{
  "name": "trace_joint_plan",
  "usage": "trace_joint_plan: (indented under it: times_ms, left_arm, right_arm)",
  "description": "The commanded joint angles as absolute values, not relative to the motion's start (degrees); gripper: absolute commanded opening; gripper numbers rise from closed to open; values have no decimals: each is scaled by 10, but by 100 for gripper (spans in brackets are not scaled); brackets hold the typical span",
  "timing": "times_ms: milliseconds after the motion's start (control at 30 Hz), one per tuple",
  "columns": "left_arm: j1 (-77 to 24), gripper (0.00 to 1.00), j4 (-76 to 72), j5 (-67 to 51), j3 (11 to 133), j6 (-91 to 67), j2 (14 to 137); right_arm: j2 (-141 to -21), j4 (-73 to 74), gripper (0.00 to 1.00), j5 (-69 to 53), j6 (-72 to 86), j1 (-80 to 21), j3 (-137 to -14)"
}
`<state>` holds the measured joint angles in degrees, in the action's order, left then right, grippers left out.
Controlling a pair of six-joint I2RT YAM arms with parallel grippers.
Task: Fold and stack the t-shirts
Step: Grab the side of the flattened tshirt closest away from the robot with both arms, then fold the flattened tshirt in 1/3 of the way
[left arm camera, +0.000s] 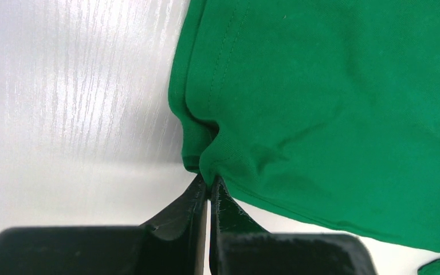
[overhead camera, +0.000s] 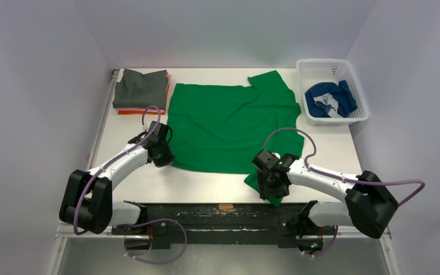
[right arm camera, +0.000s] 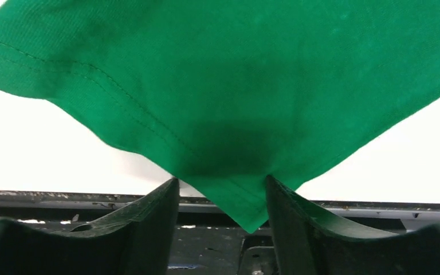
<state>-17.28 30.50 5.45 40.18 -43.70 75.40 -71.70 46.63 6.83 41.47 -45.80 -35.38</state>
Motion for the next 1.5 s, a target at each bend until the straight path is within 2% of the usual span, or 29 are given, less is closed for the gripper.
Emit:
trace_joint_plan:
  times_ms: [0, 33, 133, 167, 467, 767, 867, 1033, 1267, 1467]
  left_arm:
    - [-173, 0, 293, 72, 395, -429, 741]
    - [-174, 0, 294, 74, 394, -430, 742]
    - [-174, 0, 297, 76, 390, -436, 733]
    - [-174, 0, 296, 75, 385, -438, 727]
    - [-176, 0, 339, 64, 325, -474, 655]
    - [-186, 0, 344, 53, 300, -476, 596]
    - [-186, 0, 326, 42, 320, -466, 604]
    - [-186, 0, 304, 30, 375, -456, 648]
    - [-179, 0, 303, 53, 454, -444, 708]
    - [-159, 0, 303, 60, 516, -435, 756]
  right_arm:
    - [-746, 464, 47, 138, 450, -461, -351]
    - [-747, 466, 39, 144, 453, -461, -352]
    - [-732, 476, 6, 141, 453, -461, -347]
    - [-722, 482, 0, 134, 454, -461, -344]
    - [-604, 585, 0, 42, 456, -477, -338]
    - [-568, 605, 0, 86, 442, -481, -372]
    - [-570, 574, 0, 94, 446, -480, -384]
    - [-599, 538, 0, 190, 416, -469, -441]
    - [-652, 430, 0, 194, 320, -365, -534]
    - [-720, 406, 0, 199, 281, -290, -615]
